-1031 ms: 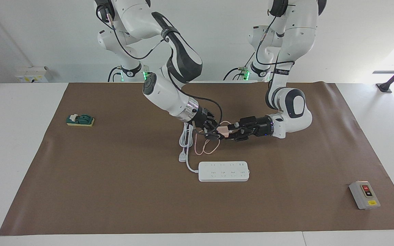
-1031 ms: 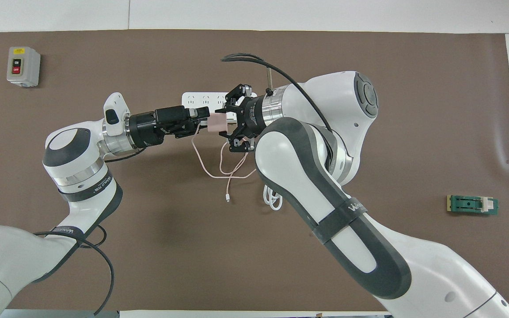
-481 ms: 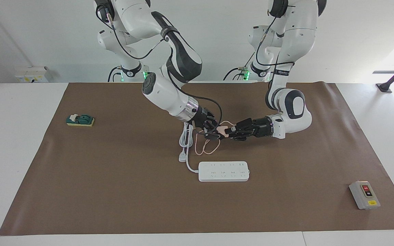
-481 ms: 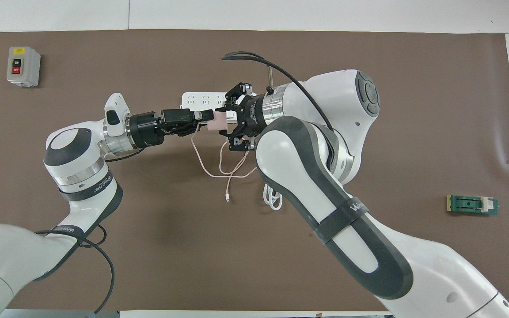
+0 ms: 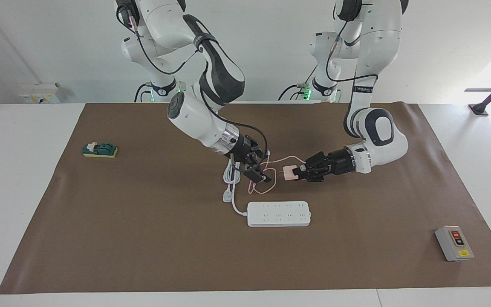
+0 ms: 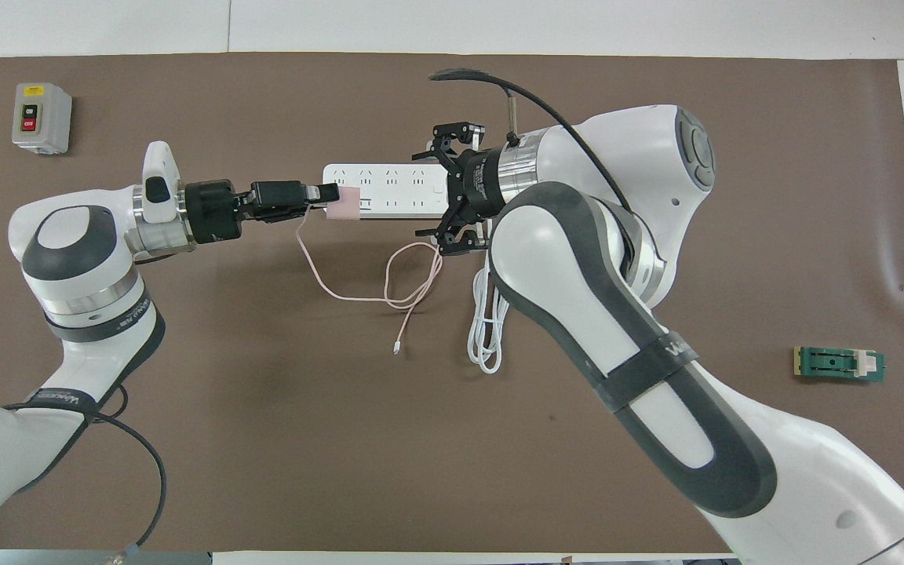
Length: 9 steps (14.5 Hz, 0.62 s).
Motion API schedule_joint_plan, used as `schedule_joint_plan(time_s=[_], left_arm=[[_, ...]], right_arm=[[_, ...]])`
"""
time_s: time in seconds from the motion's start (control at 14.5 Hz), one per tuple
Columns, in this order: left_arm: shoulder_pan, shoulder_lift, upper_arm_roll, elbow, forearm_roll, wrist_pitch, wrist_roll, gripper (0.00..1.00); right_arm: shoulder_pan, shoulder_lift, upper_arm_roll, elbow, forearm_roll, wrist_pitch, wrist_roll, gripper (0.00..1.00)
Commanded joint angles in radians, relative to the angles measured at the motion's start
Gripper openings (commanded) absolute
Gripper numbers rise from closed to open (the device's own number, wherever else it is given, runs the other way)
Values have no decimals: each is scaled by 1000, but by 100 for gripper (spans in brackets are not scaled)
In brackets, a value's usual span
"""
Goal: Plug charger into power strip
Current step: 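Pull the charger away with the left gripper while the right gripper retracts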
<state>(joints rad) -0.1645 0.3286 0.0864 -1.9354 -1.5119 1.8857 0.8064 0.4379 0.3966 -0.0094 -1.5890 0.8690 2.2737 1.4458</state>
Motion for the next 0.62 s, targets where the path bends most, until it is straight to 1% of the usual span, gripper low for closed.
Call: schedule_joint_plan(time_s=[0.0,0.14,0.21,0.34,0.41,0.48,0.55], left_arm=[[2,-40,96,48,203,10,-71,0],[2,-77,154,119,423,-3,-226,0],[3,-86,168,187,567,-45,-345,0],[14,-79,176,368,790,-214,-607,0],[23,-74,176,447,850,-293,-701,0],[22,-72,174,494,902,-353,-758,0],[19,-74,174,515,939,-399,-785,0]], right_arm=[[-79,-62,3,-6,-22,-59,28,100],[-132,-81,0,-5,-76,-85,25,100],[-154,-88,0,0,-115,-106,21,100],[-188,-104,0,0,-181,-115,15,100],[-198,-108,0,0,-186,-115,15,100],[-206,-108,0,0,-188,-114,4,100],[-223,-111,-1,-6,-194,-114,-37,100]])
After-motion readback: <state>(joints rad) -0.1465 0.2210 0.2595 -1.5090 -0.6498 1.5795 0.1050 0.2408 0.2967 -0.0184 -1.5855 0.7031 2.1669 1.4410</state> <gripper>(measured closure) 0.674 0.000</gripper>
